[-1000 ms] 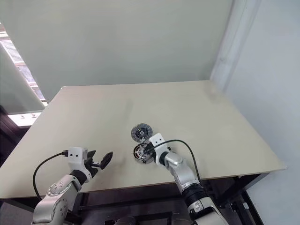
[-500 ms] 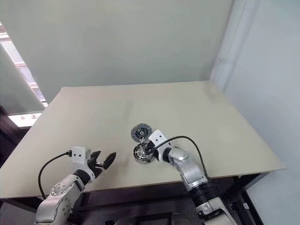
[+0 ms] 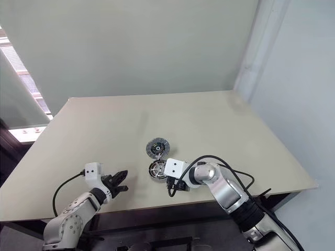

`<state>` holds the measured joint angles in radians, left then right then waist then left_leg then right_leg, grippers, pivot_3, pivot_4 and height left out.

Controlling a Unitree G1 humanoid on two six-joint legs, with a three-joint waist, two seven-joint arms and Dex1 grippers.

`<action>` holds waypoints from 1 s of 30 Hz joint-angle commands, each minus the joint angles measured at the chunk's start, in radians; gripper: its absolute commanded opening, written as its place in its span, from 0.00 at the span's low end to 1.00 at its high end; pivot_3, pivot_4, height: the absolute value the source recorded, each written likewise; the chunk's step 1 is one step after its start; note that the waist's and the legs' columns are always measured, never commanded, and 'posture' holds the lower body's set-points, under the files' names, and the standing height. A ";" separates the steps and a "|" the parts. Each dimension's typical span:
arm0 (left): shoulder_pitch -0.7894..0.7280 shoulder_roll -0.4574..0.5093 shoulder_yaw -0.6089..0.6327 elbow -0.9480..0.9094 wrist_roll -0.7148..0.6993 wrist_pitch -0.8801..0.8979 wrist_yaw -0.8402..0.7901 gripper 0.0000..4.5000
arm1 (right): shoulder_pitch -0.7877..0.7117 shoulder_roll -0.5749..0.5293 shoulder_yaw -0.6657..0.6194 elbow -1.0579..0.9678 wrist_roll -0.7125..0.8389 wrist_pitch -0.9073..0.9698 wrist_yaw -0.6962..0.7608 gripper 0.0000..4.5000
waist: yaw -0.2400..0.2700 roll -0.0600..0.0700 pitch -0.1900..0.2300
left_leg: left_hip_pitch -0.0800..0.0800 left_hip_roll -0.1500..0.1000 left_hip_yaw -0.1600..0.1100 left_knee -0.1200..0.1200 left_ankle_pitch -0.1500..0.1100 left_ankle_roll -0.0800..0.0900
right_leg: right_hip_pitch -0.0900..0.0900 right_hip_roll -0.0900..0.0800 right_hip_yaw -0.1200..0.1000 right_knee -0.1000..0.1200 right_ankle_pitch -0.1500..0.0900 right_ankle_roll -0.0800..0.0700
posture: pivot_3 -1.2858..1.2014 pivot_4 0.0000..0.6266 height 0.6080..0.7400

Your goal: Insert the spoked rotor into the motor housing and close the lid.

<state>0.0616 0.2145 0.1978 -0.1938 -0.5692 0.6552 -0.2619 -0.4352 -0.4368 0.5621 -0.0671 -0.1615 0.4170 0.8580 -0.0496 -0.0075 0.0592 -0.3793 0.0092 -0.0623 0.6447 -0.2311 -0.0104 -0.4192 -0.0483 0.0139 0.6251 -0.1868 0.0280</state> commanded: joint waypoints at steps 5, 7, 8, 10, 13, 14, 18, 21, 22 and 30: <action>-0.037 0.003 0.039 -0.039 -0.034 0.073 0.032 0.00 | -0.099 -0.020 0.083 -0.040 -0.084 -0.015 0.094 0.73 | 0.000 0.000 0.000 | 0.000 0.000 0.000 0.000 0.000 0.000 | 0.000 0.000 0.000 0.000 0.000 0.000 | 0.52 0.00 1.00; -0.037 0.004 0.039 -0.039 -0.038 0.089 0.033 0.00 | -0.119 -0.008 0.105 -0.018 -0.104 -0.025 0.101 0.73 | 0.000 0.000 0.000 | 0.001 0.000 -0.001 0.000 0.000 0.000 | 0.001 0.000 0.000 0.000 0.000 0.000 | 0.52 0.00 1.00; -0.035 0.004 0.037 -0.040 -0.039 0.095 0.032 0.00 | -0.128 -0.003 0.115 -0.007 -0.113 -0.029 0.105 0.73 | 0.000 0.000 0.000 | 0.001 0.000 -0.001 0.000 0.000 0.000 | 0.001 0.000 0.000 0.000 0.000 0.000 | 0.52 0.00 1.00; -0.031 0.002 0.034 -0.044 -0.040 0.102 0.032 0.00 | -0.139 0.011 0.130 0.011 -0.124 -0.037 0.108 0.73 | 0.000 -0.001 0.000 | 0.001 0.000 -0.001 0.000 0.000 0.000 | 0.001 0.000 0.000 0.000 0.000 0.000 | 0.52 0.00 1.00; -0.024 -0.002 0.030 -0.049 -0.037 0.104 0.032 0.00 | -0.153 0.031 0.146 0.043 -0.144 -0.055 0.107 0.73 | 0.000 -0.001 0.000 | 0.001 0.000 -0.001 0.000 0.000 0.000 | 0.002 0.000 0.000 0.000 0.000 0.000 | 0.52 0.00 1.00; -0.022 -0.003 0.029 -0.050 -0.035 0.104 0.033 0.00 | -0.157 0.036 0.151 0.057 -0.152 -0.064 0.104 0.73 | 0.000 -0.001 0.000 | 0.001 0.000 -0.001 0.000 0.000 0.000 | 0.002 0.000 0.000 0.000 0.000 0.000 | 0.52 0.00 1.00; -0.015 -0.005 0.023 -0.053 -0.032 0.106 0.032 0.00 | -0.179 0.050 0.161 0.129 -0.184 -0.091 0.082 0.73 | 0.000 -0.001 0.000 | 0.001 0.000 -0.001 0.000 0.000 0.000 | 0.002 0.000 0.000 0.000 0.000 0.000 | 0.52 0.00 1.00; -0.012 -0.006 0.021 -0.056 -0.032 0.107 0.033 0.00 | -0.194 0.058 0.152 0.172 -0.202 -0.099 0.072 0.73 | 0.000 -0.001 0.000 | 0.002 0.000 -0.001 0.000 0.000 0.000 | 0.003 0.000 0.000 0.000 0.000 0.000 | 0.52 0.00 1.00; -0.012 -0.006 0.021 -0.056 -0.032 0.107 0.033 0.00 | -0.198 0.061 0.148 0.184 -0.205 -0.100 0.071 0.73 | 0.000 -0.001 0.000 | 0.002 0.000 -0.001 0.000 0.000 0.000 | 0.003 0.000 0.000 0.000 0.000 0.000 | 0.52 0.00 1.00; -0.013 -0.005 0.010 -0.049 -0.023 0.102 0.032 0.00 | -0.220 0.083 0.145 0.278 -0.232 -0.119 0.058 0.73 | 0.000 -0.001 0.000 | 0.002 0.000 -0.001 0.000 0.000 0.000 | 0.003 0.000 0.000 0.000 0.000 0.000 | 0.52 0.00 1.00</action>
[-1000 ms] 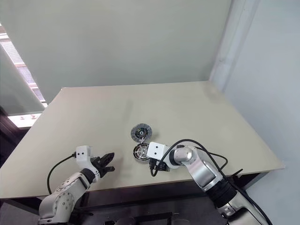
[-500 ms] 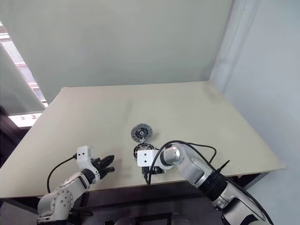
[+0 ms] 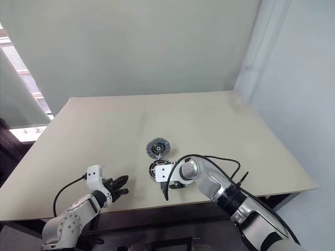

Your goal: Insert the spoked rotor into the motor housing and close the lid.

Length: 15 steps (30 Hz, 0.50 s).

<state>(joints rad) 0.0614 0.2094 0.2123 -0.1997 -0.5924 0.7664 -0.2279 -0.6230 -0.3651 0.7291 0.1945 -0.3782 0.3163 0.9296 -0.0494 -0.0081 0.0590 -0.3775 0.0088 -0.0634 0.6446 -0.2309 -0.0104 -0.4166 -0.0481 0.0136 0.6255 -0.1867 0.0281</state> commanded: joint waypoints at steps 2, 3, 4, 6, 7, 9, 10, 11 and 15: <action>-0.014 -0.001 -0.009 -0.042 0.003 -0.010 -0.002 0.00 | -0.036 0.020 -0.024 0.039 -0.020 -0.028 -0.018 0.73 | 0.000 0.000 0.000 | 0.000 0.000 0.000 0.000 0.000 0.000 | 0.000 0.000 0.000 0.000 0.000 0.000 | 0.52 0.00 1.00; -0.014 -0.002 -0.011 -0.042 0.004 -0.009 -0.003 0.00 | -0.038 0.025 -0.023 0.052 -0.023 -0.033 -0.021 0.73 | 0.000 0.000 0.000 | 0.000 0.000 0.000 0.000 0.000 0.000 | 0.000 0.000 0.000 0.000 0.000 0.000 | 0.52 0.00 1.00; -0.015 -0.002 -0.012 -0.042 0.005 -0.009 -0.003 0.00 | -0.040 0.028 -0.024 0.061 -0.024 -0.038 -0.023 0.73 | 0.000 0.000 0.000 | 0.000 0.000 0.000 0.000 0.000 0.000 | 0.000 0.000 0.000 0.000 0.000 0.000 | 0.52 0.00 1.00; -0.015 -0.002 -0.014 -0.042 0.006 -0.009 -0.003 0.00 | -0.042 0.036 -0.025 0.079 -0.029 -0.044 -0.027 0.73 | 0.000 0.000 0.000 | 0.000 0.000 0.000 0.000 0.000 0.000 | 0.000 0.000 0.000 0.000 0.000 0.000 | 0.52 0.00 1.00; -0.014 -0.001 -0.015 -0.043 0.007 -0.010 -0.003 0.00 | -0.043 0.044 -0.024 0.098 -0.031 -0.051 -0.035 0.73 | 0.000 0.000 0.000 | 0.000 0.000 0.000 0.000 0.000 0.000 | 0.000 0.000 0.000 0.000 0.000 0.000 | 0.52 0.00 1.00; -0.013 -0.001 -0.015 -0.044 0.008 -0.010 -0.003 0.00 | -0.045 0.055 -0.022 0.124 -0.035 -0.062 -0.045 0.73 | 0.000 0.000 0.000 | 0.001 0.000 0.000 0.000 0.000 0.000 | 0.001 0.000 0.000 0.000 0.000 0.000 | 0.52 0.00 1.00; -0.013 -0.001 -0.015 -0.045 0.008 -0.010 -0.003 0.00 | -0.046 0.059 -0.022 0.134 -0.036 -0.066 -0.049 0.73 | 0.000 0.000 0.000 | 0.001 0.000 0.000 0.000 0.000 0.000 | 0.001 0.000 0.000 0.000 0.000 0.000 | 0.52 0.00 1.00; -0.012 -0.001 -0.015 -0.046 0.008 -0.010 -0.003 0.00 | -0.047 0.063 -0.022 0.142 -0.037 -0.070 -0.052 0.69 | 0.000 0.000 0.000 | 0.001 0.000 0.000 0.000 0.000 0.000 | 0.001 0.000 0.000 0.000 0.000 0.000 | 0.52 0.00 1.00; -0.008 -0.002 -0.016 -0.051 0.010 -0.011 -0.004 0.00 | -0.049 0.074 -0.026 0.162 -0.041 -0.083 -0.062 0.44 | -0.001 0.000 0.000 | 0.002 0.000 0.000 0.000 0.000 0.000 | 0.002 0.000 0.000 0.000 0.000 0.000 | 0.52 0.00 1.00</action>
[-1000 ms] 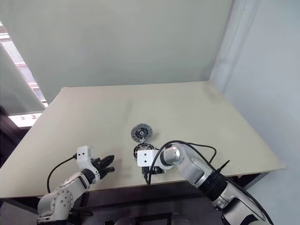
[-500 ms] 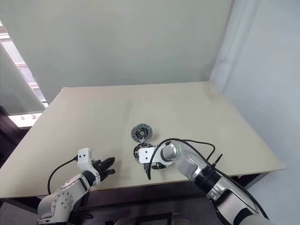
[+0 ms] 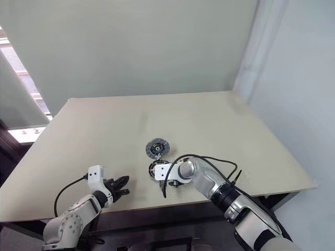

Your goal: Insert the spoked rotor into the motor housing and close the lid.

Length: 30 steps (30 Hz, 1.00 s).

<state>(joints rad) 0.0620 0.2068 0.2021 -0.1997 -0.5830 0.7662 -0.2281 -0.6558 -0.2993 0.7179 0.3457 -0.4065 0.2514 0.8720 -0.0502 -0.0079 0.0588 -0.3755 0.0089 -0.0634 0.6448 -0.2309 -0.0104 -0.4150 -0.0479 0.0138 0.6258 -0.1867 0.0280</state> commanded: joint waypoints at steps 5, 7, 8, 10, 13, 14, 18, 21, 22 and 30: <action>-0.004 -0.001 -0.007 -0.055 0.003 -0.013 -0.002 0.00 | -0.016 0.009 -0.021 0.015 -0.016 -0.036 -0.002 0.09 | 0.000 0.000 0.000 | 0.003 0.000 0.000 0.000 0.000 0.000 | 0.002 0.000 0.000 0.000 0.000 0.000 | 0.52 0.00 1.00; -0.002 -0.004 -0.007 -0.055 0.004 -0.013 -0.001 0.00 | -0.017 0.009 -0.024 0.015 -0.017 -0.046 -0.001 0.01 | 0.001 0.000 0.000 | 0.003 0.000 0.000 0.000 0.000 0.000 | 0.003 0.000 0.000 0.000 0.000 0.000 | 0.52 0.00 1.00; -0.001 -0.005 -0.008 -0.056 0.005 -0.014 -0.001 0.00 | -0.017 0.009 -0.025 0.015 -0.017 -0.050 0.000 0.01 | 0.001 0.000 0.000 | 0.003 0.000 -0.001 0.000 0.000 0.000 | 0.003 0.000 0.000 0.000 0.000 0.000 | 0.52 0.00 1.00; 0.000 -0.007 -0.007 -0.056 0.007 -0.014 -0.001 0.00 | -0.018 0.009 -0.027 0.014 -0.017 -0.056 0.000 0.01 | 0.000 0.000 0.000 | 0.002 0.000 -0.001 0.001 0.000 0.000 | 0.004 0.000 0.000 -0.001 0.000 0.000 | 0.52 0.00 1.00; -0.002 -0.012 -0.008 -0.055 0.012 -0.015 -0.002 0.00 | -0.022 0.008 -0.032 0.008 -0.016 -0.062 0.002 0.01 | 0.000 0.000 0.000 | 0.003 0.000 -0.001 0.001 0.000 0.000 | 0.004 0.000 0.000 -0.001 0.000 0.000 | 0.52 0.00 1.00; -0.002 -0.013 -0.008 -0.055 0.013 -0.015 -0.002 0.00 | -0.022 0.008 -0.034 0.005 -0.015 -0.062 0.003 0.01 | 0.000 0.000 0.000 | 0.003 0.000 -0.001 0.001 0.000 0.000 | 0.003 0.000 0.000 0.000 0.000 0.000 | 0.52 0.00 1.00; -0.003 -0.015 -0.009 -0.052 0.018 -0.017 -0.002 0.00 | -0.022 0.007 -0.043 -0.023 -0.010 -0.056 0.018 0.01 | 0.000 0.000 0.000 | 0.003 0.000 -0.001 0.000 0.000 0.000 | 0.003 0.001 0.000 0.000 0.000 0.000 | 0.52 0.00 1.00; -0.004 -0.016 -0.010 -0.049 0.020 -0.020 -0.003 0.00 | -0.017 0.007 -0.051 -0.052 0.004 -0.042 0.045 0.01 | 0.000 0.000 0.000 | 0.002 0.000 -0.001 0.000 0.000 0.000 | 0.003 0.000 0.000 0.000 0.000 0.000 | 0.52 0.00 1.00; -0.004 -0.016 -0.011 -0.048 0.021 -0.020 -0.003 0.00 | -0.015 0.007 -0.054 -0.067 0.009 -0.035 0.058 0.01 | 0.001 0.000 0.000 | 0.002 0.000 -0.001 0.000 0.000 0.000 | 0.003 0.000 0.000 0.000 0.000 0.000 | 0.52 0.00 1.00; -0.007 -0.016 -0.013 -0.037 0.026 -0.023 -0.003 0.00 | 0.026 0.011 -0.058 -0.247 0.073 0.085 0.200 0.01 | 0.000 0.000 0.000 | -0.001 0.000 -0.002 -0.001 0.000 0.000 | 0.000 0.000 0.000 0.000 0.000 0.000 | 0.52 0.00 1.00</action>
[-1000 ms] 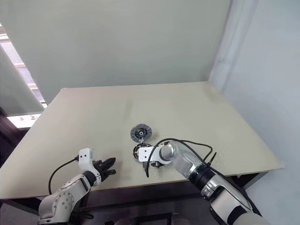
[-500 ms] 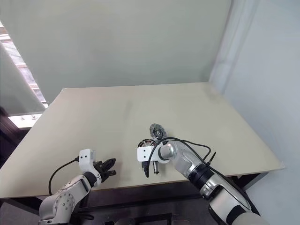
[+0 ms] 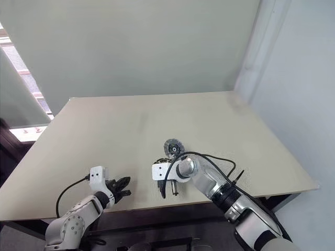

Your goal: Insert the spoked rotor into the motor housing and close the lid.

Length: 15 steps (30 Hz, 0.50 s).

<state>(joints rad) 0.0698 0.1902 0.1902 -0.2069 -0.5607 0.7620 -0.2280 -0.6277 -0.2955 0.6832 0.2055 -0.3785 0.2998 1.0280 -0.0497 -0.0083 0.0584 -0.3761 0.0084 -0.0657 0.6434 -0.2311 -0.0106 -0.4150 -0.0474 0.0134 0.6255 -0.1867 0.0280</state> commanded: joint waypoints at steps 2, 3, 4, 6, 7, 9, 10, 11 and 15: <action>-0.014 0.000 -0.002 -0.029 0.004 -0.018 -0.003 0.00 | 0.011 0.011 -0.021 -0.159 0.061 0.077 0.074 0.01 | 0.000 0.000 0.000 | 0.000 0.000 0.000 -0.001 0.000 0.000 | -0.001 0.000 0.000 0.000 0.000 0.000 | 0.52 0.00 1.00; -0.014 0.000 -0.003 -0.029 0.004 -0.017 -0.003 0.00 | 0.016 0.013 -0.020 -0.180 0.068 0.095 0.084 0.01 | 0.000 0.000 0.000 | -0.001 0.000 0.000 -0.001 0.000 0.000 | -0.001 0.000 0.000 0.000 0.000 0.000 | 0.52 0.00 1.00; -0.014 0.000 -0.003 -0.028 0.004 -0.017 -0.003 0.00 | 0.020 0.014 -0.019 -0.197 0.073 0.112 0.090 0.01 | 0.000 0.000 0.000 | -0.001 0.000 0.000 -0.001 0.000 0.000 | -0.001 0.000 0.000 0.000 0.000 0.000 | 0.52 0.00 1.00; -0.014 0.000 -0.004 -0.027 0.005 -0.017 -0.003 0.00 | 0.028 0.027 -0.020 -0.225 0.083 0.155 0.091 0.01 | 0.000 0.000 0.000 | -0.001 0.000 0.000 0.000 0.000 0.000 | -0.001 0.000 0.000 0.000 0.000 0.000 | 0.52 0.00 1.00; -0.014 0.000 -0.004 -0.027 0.005 -0.016 -0.003 0.00 | 0.032 0.033 -0.019 -0.236 0.084 0.176 0.088 0.01 | 0.000 0.000 0.000 | -0.001 0.000 0.000 0.000 0.000 0.000 | -0.001 0.000 0.000 0.000 0.000 0.000 | 0.52 0.00 1.00; -0.013 0.000 -0.004 -0.025 0.006 -0.016 -0.003 0.00 | 0.040 0.050 -0.015 -0.243 0.079 0.218 0.068 0.01 | 0.000 0.000 0.000 | -0.001 0.000 0.000 0.000 0.000 0.000 | -0.001 0.000 0.000 0.000 0.000 0.000 | 0.52 0.00 1.00; -0.013 -0.001 -0.002 -0.024 0.006 -0.016 -0.002 0.00 | 0.042 0.060 -0.011 -0.239 0.071 0.239 0.051 0.01 | 0.000 0.000 0.000 | -0.001 0.000 0.000 0.000 0.000 0.000 | -0.001 0.000 0.000 0.000 0.000 0.000 | 0.52 0.00 1.00; -0.013 -0.001 -0.001 -0.023 0.006 -0.017 -0.002 0.00 | 0.043 0.073 -0.009 -0.229 0.060 0.260 0.027 0.01 | 0.000 0.000 0.000 | 0.000 0.000 0.000 0.000 0.000 0.000 | -0.001 0.000 0.000 0.000 0.000 0.000 | 0.52 0.00 1.00; -0.008 -0.003 0.001 -0.024 0.007 -0.018 0.000 0.00 | 0.045 0.135 -0.011 -0.183 0.045 0.332 -0.072 0.01 | 0.000 0.000 0.000 | -0.001 0.000 0.000 0.000 0.000 0.000 | -0.002 0.000 0.000 0.001 0.000 0.000 | 0.52 0.00 1.00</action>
<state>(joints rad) 0.0694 0.1892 0.1845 -0.2062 -0.5535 0.7615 -0.2278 -0.5701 -0.1820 0.6914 0.0301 -0.3182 0.6082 1.0124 -0.0497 -0.0083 0.0584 -0.3769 0.0087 -0.0653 0.6435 -0.2311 -0.0111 -0.4166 -0.0474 0.0133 0.6261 -0.1867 0.0280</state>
